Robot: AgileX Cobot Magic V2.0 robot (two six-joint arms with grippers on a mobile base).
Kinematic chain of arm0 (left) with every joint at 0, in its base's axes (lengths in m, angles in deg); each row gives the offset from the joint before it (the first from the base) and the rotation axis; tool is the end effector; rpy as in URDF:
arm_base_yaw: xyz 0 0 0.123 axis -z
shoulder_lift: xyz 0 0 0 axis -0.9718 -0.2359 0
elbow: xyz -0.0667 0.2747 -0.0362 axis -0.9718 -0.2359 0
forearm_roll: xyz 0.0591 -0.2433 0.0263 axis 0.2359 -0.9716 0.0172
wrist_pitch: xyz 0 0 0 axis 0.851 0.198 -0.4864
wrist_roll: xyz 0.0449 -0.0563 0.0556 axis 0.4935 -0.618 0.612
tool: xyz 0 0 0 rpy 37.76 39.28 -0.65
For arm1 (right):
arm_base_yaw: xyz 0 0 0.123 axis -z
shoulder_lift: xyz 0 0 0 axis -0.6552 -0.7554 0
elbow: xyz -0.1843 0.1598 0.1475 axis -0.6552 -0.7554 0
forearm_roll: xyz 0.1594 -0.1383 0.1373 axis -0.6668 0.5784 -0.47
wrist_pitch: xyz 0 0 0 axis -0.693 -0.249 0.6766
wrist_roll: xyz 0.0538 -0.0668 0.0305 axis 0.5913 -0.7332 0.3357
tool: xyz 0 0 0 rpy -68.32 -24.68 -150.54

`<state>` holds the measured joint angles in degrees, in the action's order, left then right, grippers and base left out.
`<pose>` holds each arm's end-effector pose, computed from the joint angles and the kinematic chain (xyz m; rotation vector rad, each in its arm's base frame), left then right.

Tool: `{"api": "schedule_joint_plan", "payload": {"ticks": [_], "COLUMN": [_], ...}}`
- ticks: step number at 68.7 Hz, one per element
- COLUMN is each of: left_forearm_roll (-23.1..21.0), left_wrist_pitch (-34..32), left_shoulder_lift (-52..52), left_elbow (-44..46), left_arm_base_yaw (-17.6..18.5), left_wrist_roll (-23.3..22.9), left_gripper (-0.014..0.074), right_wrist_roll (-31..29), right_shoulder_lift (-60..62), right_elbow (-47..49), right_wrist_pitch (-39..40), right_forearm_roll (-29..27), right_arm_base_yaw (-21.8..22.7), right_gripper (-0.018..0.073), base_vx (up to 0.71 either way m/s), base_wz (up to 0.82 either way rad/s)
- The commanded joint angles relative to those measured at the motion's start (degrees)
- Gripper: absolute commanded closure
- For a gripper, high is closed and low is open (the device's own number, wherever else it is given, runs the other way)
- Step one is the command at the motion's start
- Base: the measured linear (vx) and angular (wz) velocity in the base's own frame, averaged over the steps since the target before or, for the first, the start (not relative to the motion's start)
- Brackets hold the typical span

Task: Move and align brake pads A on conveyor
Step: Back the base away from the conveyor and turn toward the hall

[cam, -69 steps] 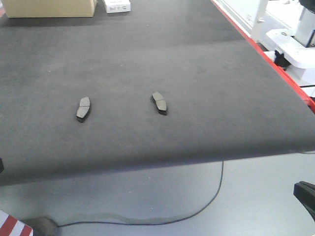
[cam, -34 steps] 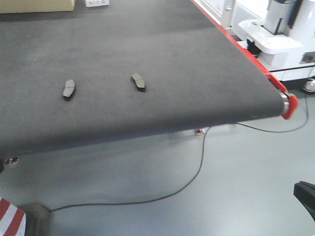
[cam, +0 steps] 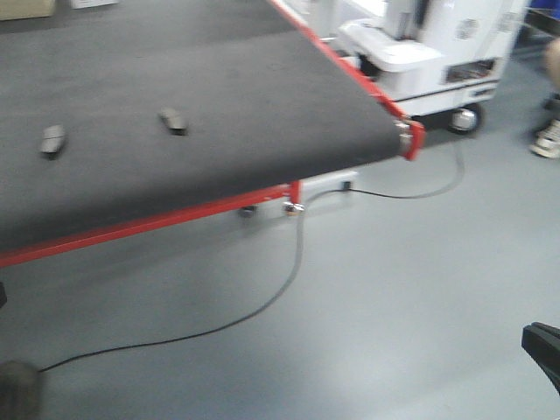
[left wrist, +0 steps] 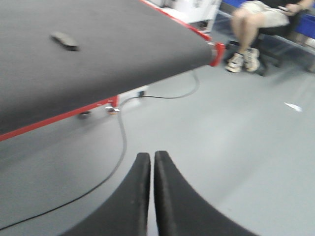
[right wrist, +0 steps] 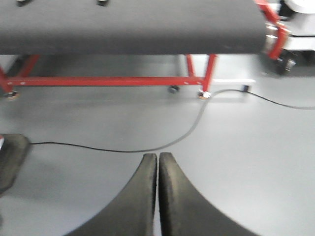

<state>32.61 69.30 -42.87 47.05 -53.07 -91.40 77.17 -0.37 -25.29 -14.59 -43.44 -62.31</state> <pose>0.0937 -0.0376 0.3009 0.1491 1.9484 -0.4006 0.0849 0.0280 0.2665 -0.3232 1.9787 0.1968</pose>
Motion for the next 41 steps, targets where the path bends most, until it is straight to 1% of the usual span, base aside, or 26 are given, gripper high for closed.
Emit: {"api": "schedule_joint_plan", "payload": {"ticks": [1, 14, 41], "left_forearm_roll": [0.1, 0.1, 0.1], "left_wrist_pitch": [-4.0, -4.0, -4.0], "left_shoulder_lift": [-0.3, -0.3, -0.3], "left_elbow": [1.6, 1.6, 1.6], "left_arm_base_yaw": [0.2, 0.2, 0.2], "left_wrist_roll": [-0.4, -0.4, -0.4], "left_gripper": [0.0603, 0.0603, 0.0603], "right_wrist_roll": [-0.4, -0.4, -0.4], "right_shoulder_lift": [-0.5, -0.5, -0.5], "right_elbow": [1.5, 1.5, 1.5], "right_wrist_pitch": [3.9, 3.9, 3.8], "right_forearm_roll": [0.6, 0.6, 0.6], "right_arm_base_yaw": [0.2, 0.2, 0.2], "right_gripper": [0.0569, 0.0569, 0.0569], "base_vx": [-0.16, -0.14, -0.11], "base_wz": [-0.54, -0.65, -0.78]}}
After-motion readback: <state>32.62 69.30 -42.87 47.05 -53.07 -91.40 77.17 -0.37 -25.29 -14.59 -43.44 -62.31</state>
